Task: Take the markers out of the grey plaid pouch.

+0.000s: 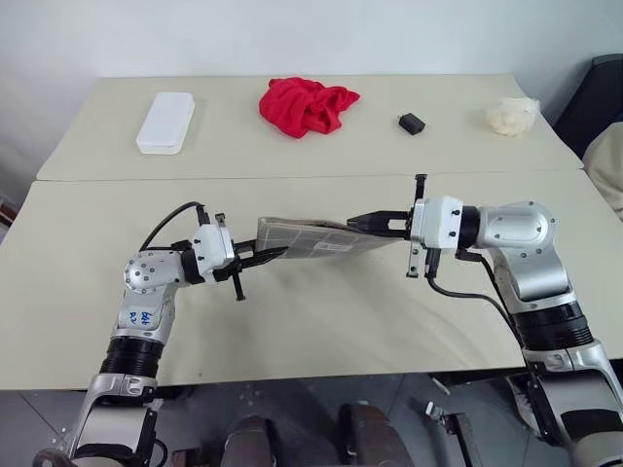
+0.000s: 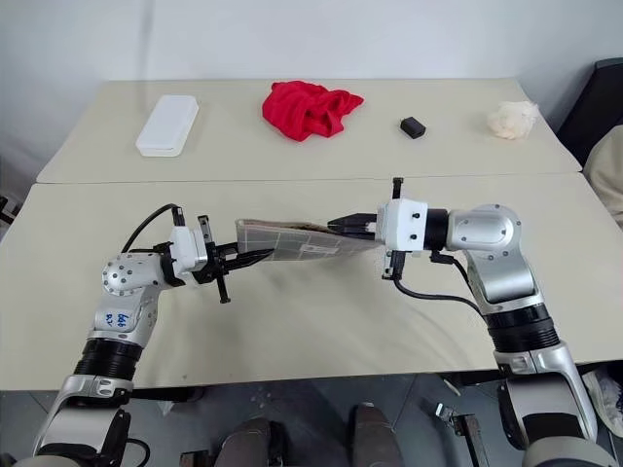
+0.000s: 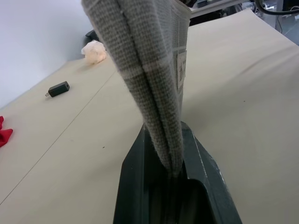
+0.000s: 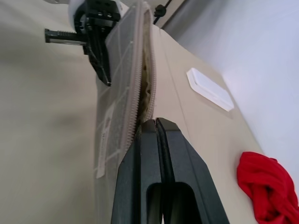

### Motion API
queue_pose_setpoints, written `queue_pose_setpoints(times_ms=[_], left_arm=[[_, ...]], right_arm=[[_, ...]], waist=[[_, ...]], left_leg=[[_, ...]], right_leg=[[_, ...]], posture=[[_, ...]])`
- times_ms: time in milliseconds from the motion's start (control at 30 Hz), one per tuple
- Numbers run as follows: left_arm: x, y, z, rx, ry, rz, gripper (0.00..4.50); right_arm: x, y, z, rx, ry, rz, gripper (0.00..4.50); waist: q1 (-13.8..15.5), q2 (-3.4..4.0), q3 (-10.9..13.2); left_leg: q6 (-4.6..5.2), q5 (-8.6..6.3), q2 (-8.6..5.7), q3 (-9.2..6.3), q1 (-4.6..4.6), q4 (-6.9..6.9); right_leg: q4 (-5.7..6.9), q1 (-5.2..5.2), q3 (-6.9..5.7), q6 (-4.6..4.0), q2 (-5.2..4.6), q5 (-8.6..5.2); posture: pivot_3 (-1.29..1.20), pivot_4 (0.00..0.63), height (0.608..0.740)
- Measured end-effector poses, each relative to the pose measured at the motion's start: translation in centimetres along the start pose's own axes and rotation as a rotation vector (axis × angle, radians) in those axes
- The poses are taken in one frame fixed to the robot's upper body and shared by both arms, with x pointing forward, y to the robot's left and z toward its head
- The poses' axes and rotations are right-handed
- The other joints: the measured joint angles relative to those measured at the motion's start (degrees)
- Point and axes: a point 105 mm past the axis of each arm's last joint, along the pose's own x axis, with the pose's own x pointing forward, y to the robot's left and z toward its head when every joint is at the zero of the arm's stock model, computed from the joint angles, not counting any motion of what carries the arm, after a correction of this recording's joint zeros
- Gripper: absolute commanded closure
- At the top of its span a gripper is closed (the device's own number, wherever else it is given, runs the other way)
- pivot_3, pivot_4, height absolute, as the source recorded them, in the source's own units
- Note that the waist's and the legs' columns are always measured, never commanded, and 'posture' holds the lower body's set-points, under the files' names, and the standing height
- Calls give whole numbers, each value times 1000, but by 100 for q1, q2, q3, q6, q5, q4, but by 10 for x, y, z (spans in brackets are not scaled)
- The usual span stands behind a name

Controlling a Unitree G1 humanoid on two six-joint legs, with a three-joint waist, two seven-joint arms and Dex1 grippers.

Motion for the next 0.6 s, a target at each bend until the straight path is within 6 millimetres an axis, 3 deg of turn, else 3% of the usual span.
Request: queue_pose_setpoints(times_ms=[267, 600], left_arm=[[-1, -2, -1, -5, 4, -8, 4500], [-2, -3, -4, -13, 8, -7, 4500]], right_arm=[[-3, 13, -13, -14, 72, 82, 4471], [-8, 22, -19, -167, 126, 216, 4471]], waist=[[0, 0, 0], [1, 0, 0]], left_leg=[[0, 0, 0, -1, 0, 5], [0, 0, 2, -1, 0, 12]], right_leg=[[3, 0, 0, 0, 0, 0], [6, 1, 1, 0, 0, 0]], posture=[[0, 150, 740], [0, 150, 740]])
